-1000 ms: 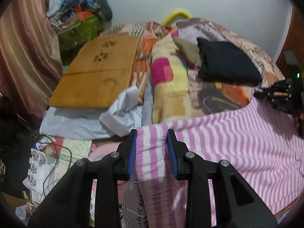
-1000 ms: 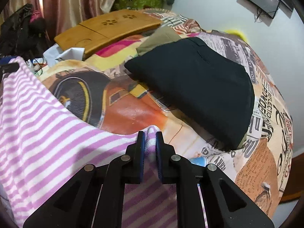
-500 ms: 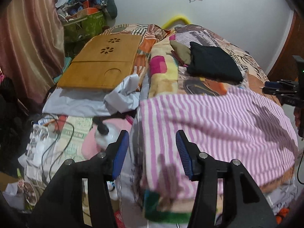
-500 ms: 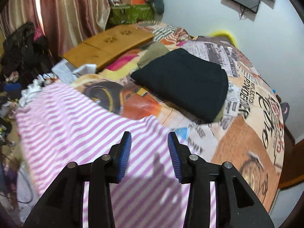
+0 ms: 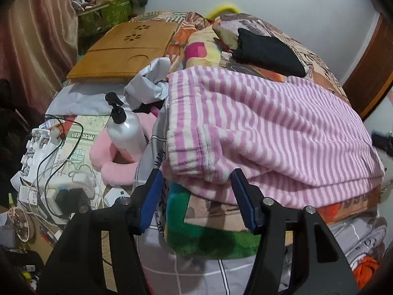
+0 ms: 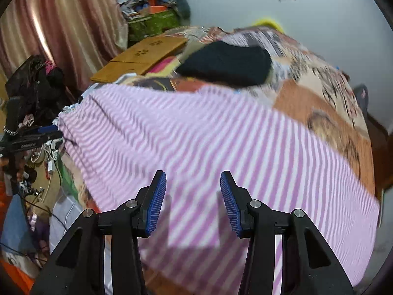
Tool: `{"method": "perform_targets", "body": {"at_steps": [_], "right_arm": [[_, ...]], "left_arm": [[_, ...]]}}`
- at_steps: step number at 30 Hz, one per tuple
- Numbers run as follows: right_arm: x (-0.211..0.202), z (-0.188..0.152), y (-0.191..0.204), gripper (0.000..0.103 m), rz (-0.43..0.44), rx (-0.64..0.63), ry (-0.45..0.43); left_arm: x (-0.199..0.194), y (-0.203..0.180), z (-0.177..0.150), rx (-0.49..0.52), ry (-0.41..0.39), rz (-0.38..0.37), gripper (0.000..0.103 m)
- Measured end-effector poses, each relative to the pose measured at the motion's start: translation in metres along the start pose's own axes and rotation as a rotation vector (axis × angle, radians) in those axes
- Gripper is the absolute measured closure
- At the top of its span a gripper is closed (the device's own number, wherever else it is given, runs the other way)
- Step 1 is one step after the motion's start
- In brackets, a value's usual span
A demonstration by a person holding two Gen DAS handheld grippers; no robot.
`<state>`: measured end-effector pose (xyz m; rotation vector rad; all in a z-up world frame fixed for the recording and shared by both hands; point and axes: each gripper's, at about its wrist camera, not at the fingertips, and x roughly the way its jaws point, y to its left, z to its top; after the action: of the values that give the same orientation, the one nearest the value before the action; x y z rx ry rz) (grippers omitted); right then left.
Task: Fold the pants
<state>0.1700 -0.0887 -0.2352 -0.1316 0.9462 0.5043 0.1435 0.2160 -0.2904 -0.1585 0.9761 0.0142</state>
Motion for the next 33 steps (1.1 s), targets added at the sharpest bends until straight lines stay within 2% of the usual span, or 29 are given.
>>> {"method": "perform_targets", "body": {"at_steps": [2,5,8,11,14,17,24,26,28,33], "right_arm": [[-0.001,-0.013,-0.005,0.061,-0.008,0.044,0.011],[-0.004,-0.028,-0.010,0.061,-0.016,0.097,0.023],[-0.007,-0.039,-0.013,0.061,-0.023,0.124,0.026],[-0.007,-0.045,-0.012,0.060,-0.028,0.135,0.025],[-0.004,-0.048,-0.011,0.060,-0.033,0.131,0.031],[-0.003,-0.047,-0.009,0.060,-0.041,0.118,0.036],[-0.006,-0.052,-0.011,0.060,-0.036,0.137,0.025],[-0.009,-0.052,-0.011,0.060,-0.046,0.132,0.028],[-0.013,-0.052,-0.011,0.060,-0.056,0.132,0.027],[-0.027,-0.055,-0.022,0.060,-0.080,0.166,0.005]], "left_arm": [[-0.001,-0.001,0.002,-0.009,-0.038,0.006,0.046],[0.002,-0.004,0.005,0.023,-0.048,0.018,0.070],[0.002,-0.006,0.002,0.059,-0.059,0.039,0.073],[-0.008,-0.001,0.001,0.072,-0.086,0.061,0.082],[-0.020,0.012,0.001,0.059,-0.117,0.032,0.082],[-0.021,0.020,-0.001,0.049,-0.108,0.015,0.082],[-0.005,0.019,-0.021,0.076,-0.035,0.087,0.079],[-0.009,0.023,-0.023,0.069,-0.035,0.096,0.079],[-0.016,0.027,-0.023,0.059,-0.044,0.140,0.079],[-0.037,0.025,-0.013,0.038,-0.075,0.134,0.079]]}}
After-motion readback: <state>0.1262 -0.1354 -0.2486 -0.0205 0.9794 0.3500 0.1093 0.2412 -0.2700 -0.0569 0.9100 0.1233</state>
